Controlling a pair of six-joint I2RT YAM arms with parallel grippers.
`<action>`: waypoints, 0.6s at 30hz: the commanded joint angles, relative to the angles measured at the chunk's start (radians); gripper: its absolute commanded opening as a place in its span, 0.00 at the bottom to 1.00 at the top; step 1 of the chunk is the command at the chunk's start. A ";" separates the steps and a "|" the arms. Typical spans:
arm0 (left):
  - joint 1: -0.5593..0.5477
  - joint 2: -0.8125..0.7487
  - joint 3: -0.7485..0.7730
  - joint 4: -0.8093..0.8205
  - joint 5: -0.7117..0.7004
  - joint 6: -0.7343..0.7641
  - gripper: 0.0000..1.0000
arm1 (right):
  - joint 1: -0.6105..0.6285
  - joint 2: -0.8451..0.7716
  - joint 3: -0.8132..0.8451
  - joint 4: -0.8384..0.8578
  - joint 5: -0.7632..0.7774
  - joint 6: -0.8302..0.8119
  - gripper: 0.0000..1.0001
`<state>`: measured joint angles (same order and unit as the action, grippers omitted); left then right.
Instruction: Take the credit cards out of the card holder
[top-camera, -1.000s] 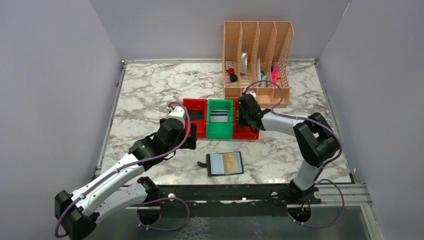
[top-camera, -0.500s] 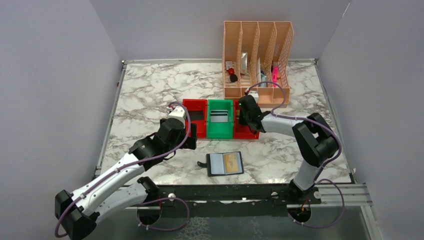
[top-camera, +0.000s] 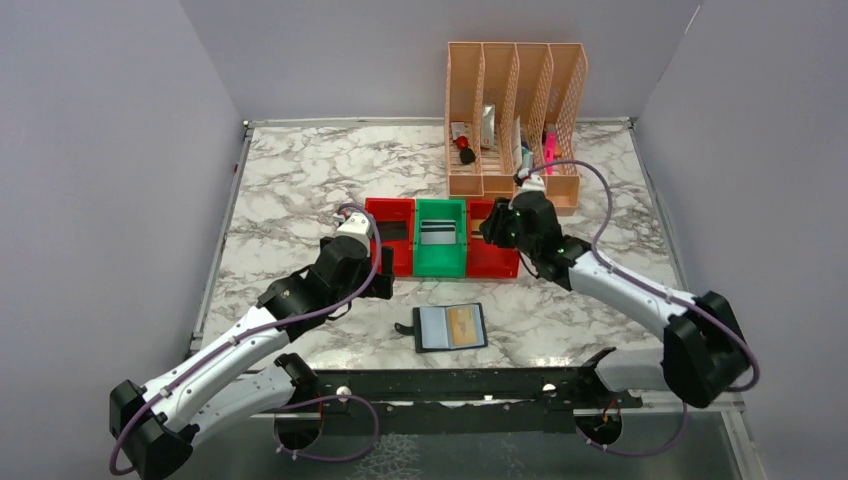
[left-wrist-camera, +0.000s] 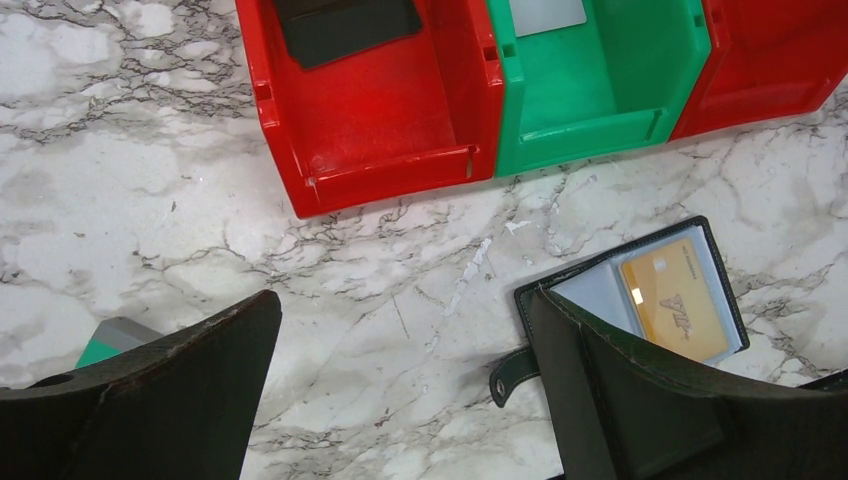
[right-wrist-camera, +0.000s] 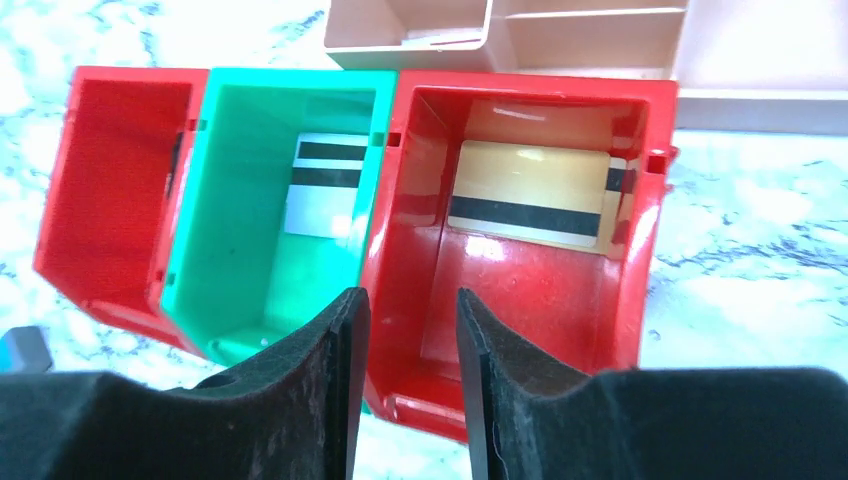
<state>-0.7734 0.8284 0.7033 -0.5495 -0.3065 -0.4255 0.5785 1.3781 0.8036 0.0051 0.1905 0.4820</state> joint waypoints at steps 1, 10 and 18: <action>0.002 -0.026 0.009 0.017 0.047 0.007 0.99 | 0.001 -0.163 -0.092 -0.035 -0.043 0.008 0.48; 0.002 -0.075 -0.018 0.074 0.196 0.041 0.99 | 0.001 -0.607 -0.408 0.051 -0.237 0.048 0.82; 0.002 -0.061 -0.165 0.362 0.510 -0.170 0.83 | 0.001 -0.828 -0.584 0.069 -0.445 0.263 0.97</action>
<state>-0.7734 0.7467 0.6037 -0.3878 -0.0246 -0.4618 0.5785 0.5827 0.2836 0.0326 -0.1055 0.6022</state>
